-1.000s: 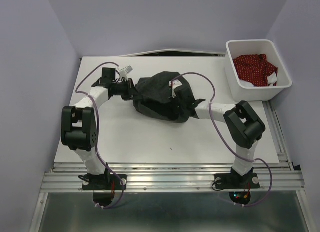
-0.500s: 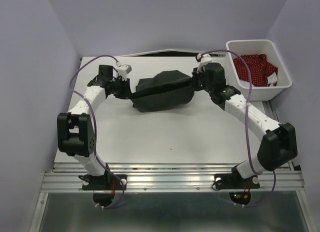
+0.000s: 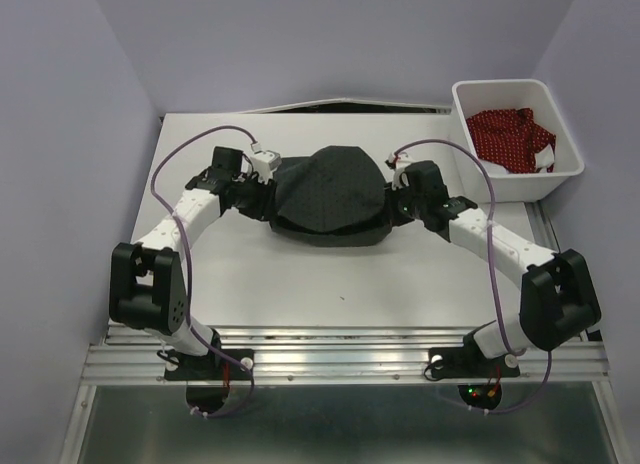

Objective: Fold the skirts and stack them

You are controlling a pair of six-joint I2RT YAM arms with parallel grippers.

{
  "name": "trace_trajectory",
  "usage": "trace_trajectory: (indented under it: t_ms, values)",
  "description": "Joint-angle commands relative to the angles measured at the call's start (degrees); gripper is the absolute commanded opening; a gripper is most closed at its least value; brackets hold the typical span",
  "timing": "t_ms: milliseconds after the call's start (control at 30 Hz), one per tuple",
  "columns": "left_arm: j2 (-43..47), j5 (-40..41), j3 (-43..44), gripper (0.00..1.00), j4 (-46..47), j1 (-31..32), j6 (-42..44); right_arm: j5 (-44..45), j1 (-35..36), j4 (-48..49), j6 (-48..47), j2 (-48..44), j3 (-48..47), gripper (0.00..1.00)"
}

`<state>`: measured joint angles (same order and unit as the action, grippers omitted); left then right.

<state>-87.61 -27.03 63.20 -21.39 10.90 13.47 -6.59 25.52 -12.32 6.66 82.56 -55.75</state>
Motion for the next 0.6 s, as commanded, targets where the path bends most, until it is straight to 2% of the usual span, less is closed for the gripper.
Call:
trace_trajectory:
  t_ms: [0,100,133,233,367,500,567]
  values:
    - [-0.4,0.4,-0.8,0.46,0.4,0.6,-0.6,-5.6,-0.2,-2.7,-2.7,-0.4,-0.9,0.09]
    - [-0.7,1.0,-1.4,0.47,-0.1,1.7,0.2,-6.1,-0.2,-5.2,-5.5,-0.6,0.7,0.3]
    - [-0.7,1.1,-1.6,0.47,-0.4,2.0,0.5,-5.5,-0.2,-5.4,-5.9,-0.7,1.7,0.48]
    - [-0.2,2.2,-2.6,0.47,-1.5,3.5,1.1,-4.1,-0.2,-6.0,-8.9,-1.0,2.2,0.54]
    - [1.7,3.4,-4.4,0.47,-2.5,4.5,1.6,-2.4,1.4,-7.0,-11.8,1.4,1.2,0.57]
    - [3.0,1.9,-5.1,0.47,-3.6,4.5,2.0,-1.5,2.8,-7.0,-13.2,2.9,1.3,0.54]
    - [4.2,1.4,-5.8,0.47,-3.2,4.5,2.6,-1.0,2.8,-6.8,-13.2,3.1,1.2,0.41]
